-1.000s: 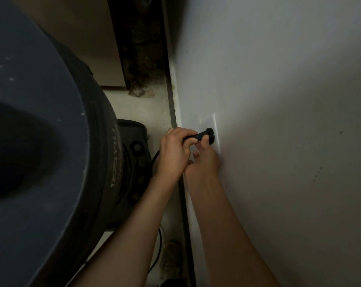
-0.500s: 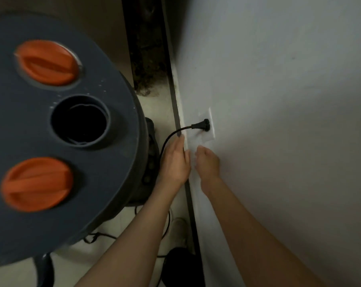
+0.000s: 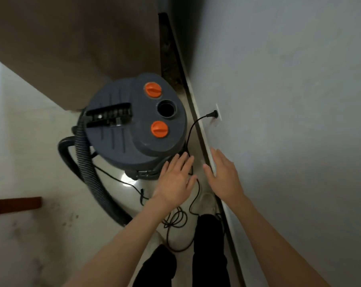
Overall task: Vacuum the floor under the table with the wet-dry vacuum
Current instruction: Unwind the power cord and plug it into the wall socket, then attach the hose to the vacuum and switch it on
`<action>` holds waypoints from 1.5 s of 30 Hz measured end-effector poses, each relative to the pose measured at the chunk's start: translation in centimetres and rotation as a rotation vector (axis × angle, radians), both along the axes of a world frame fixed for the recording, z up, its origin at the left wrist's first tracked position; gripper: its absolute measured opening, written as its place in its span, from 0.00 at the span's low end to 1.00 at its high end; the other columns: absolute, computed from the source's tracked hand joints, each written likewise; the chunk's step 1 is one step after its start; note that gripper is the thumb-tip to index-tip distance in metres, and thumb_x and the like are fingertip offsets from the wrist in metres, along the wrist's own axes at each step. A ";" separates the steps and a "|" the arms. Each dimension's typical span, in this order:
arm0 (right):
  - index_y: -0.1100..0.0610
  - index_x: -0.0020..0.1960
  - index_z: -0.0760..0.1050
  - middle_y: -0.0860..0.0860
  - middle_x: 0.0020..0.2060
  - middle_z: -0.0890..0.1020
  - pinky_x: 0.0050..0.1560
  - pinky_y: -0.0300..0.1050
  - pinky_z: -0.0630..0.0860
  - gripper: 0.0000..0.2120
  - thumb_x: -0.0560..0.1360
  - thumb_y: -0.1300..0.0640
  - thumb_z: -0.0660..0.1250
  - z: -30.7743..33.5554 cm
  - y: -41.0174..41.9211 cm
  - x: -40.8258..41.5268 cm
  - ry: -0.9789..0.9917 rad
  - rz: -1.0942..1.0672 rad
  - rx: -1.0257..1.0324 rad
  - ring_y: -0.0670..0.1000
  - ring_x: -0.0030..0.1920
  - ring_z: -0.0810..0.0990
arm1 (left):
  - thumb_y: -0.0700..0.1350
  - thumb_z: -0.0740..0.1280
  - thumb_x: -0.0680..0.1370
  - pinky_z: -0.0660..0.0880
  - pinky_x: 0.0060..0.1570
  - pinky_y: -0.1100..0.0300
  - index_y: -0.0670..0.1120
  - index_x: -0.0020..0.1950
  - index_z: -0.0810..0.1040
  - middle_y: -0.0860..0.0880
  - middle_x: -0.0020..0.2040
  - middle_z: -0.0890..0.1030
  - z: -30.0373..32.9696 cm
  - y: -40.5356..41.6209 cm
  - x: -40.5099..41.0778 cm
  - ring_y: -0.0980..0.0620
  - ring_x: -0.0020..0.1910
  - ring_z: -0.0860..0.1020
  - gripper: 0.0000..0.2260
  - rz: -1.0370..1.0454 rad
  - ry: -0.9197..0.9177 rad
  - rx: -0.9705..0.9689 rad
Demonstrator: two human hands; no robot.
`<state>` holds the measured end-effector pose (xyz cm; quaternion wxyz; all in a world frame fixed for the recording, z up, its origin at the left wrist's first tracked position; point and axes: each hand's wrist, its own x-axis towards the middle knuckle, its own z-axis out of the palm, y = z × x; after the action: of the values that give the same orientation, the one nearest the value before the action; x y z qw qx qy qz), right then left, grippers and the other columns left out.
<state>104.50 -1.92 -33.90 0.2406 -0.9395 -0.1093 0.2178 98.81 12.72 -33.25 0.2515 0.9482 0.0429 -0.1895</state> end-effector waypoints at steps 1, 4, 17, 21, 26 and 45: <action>0.55 0.77 0.55 0.56 0.75 0.60 0.74 0.56 0.55 0.28 0.81 0.48 0.57 0.9 0.3 -1.1 -0.002 0.002 0.015 0.55 0.75 0.58 | 0.54 0.51 0.82 0.43 0.74 0.52 0.50 0.78 0.48 0.51 0.78 0.48 1.2 0.8 -1.3 0.51 0.77 0.44 0.26 -0.010 0.001 0.024; 0.54 0.77 0.54 0.55 0.76 0.60 0.73 0.58 0.57 0.29 0.80 0.48 0.58 3.2 1.3 -3.9 0.005 0.023 0.068 0.55 0.75 0.58 | 0.56 0.50 0.82 0.39 0.73 0.51 0.52 0.78 0.46 0.51 0.78 0.45 3.8 3.1 -5.1 0.50 0.77 0.40 0.26 -0.002 0.026 0.096; 0.52 0.78 0.50 0.53 0.77 0.56 0.75 0.55 0.51 0.29 0.81 0.47 0.56 9.8 4.0 -9.7 -0.012 0.236 0.089 0.51 0.76 0.54 | 0.56 0.49 0.82 0.37 0.72 0.53 0.52 0.78 0.44 0.51 0.78 0.44 9.5 7.7 -16.8 0.51 0.76 0.39 0.26 0.373 0.011 0.139; 0.52 0.78 0.52 0.53 0.76 0.58 0.75 0.56 0.54 0.29 0.81 0.48 0.57 10.9 3.5 -11.3 0.000 0.236 0.098 0.51 0.76 0.55 | 0.56 0.49 0.82 0.39 0.73 0.52 0.53 0.78 0.44 0.51 0.78 0.43 10.1 6.8 -19.1 0.52 0.76 0.39 0.26 0.397 0.068 0.091; 0.52 0.78 0.52 0.52 0.76 0.58 0.75 0.55 0.53 0.28 0.81 0.47 0.56 12.4 5.9 -11.0 -0.005 0.244 0.082 0.50 0.76 0.54 | 0.55 0.50 0.82 0.41 0.74 0.51 0.52 0.78 0.44 0.50 0.78 0.44 10.8 9.4 -19.0 0.51 0.76 0.40 0.26 0.432 0.056 0.040; 0.54 0.78 0.50 0.55 0.78 0.49 0.75 0.55 0.41 0.27 0.82 0.48 0.52 1.7 30.9 2.2 -0.129 0.442 -0.393 0.56 0.77 0.45 | 0.48 0.57 0.82 0.62 0.68 0.57 0.43 0.75 0.59 0.45 0.73 0.65 -0.6 32.2 -4.6 0.47 0.71 0.65 0.23 0.695 0.316 -0.441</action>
<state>106.66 28.97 -32.25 -0.0065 -0.9334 -0.2819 0.2218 94.17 44.89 -33.83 0.4871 0.7603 0.3557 -0.2411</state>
